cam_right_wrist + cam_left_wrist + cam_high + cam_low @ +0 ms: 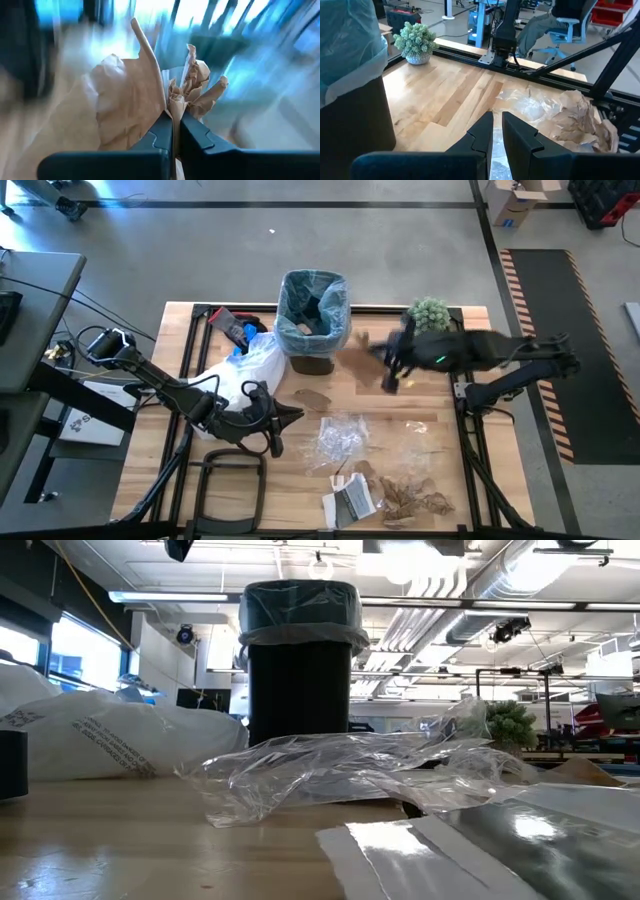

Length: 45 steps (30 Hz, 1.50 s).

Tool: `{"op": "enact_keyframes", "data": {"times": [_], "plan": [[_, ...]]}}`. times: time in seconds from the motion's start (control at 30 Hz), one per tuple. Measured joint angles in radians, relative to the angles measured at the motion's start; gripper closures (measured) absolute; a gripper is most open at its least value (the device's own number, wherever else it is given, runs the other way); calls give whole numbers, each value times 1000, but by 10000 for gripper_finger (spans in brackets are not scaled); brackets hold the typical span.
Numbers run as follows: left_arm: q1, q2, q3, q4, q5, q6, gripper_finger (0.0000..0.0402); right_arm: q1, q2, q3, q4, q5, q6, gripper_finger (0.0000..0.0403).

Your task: Place trash/remove bag and relplace

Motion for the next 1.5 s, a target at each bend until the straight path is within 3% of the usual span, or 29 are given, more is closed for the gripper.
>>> {"op": "enact_keyframes", "data": {"times": [0.07, 0.17, 0.37, 0.57, 0.77, 0.93, 1.2, 1.33, 1.5], "plan": [[0, 0, 0, 1, 0, -4, 378, -21, 6, 34, 191, -14, -89, 402], [0, 0, 0, 1, 0, -15, 378, -85, 41, 55, 457, -159, -208, 402], [0, 0, 0, 0, 0, -46, 378, -254, 195, 64, 731, -307, -191, 403], [0, 0, 0, 0, 0, -46, 378, -394, 381, 62, 805, -411, -157, 403], [0, 0, 0, 0, 1, -47, 378, -461, 484, 62, 819, -427, -86, 392], [0, 0, 0, 0, 4, -47, 378, -487, 502, 63, 828, -499, -12, 317], [0, 0, 0, -1, 4, -46, 378, -488, 486, 63, 810, -502, -37, 183], [0, 0, 0, -1, 4, -46, 378, -488, 479, 63, 803, -502, -44, 155], [0, 0, 0, -1, 4, -46, 378, -488, 473, 62, 799, -501, -39, 151]]}}
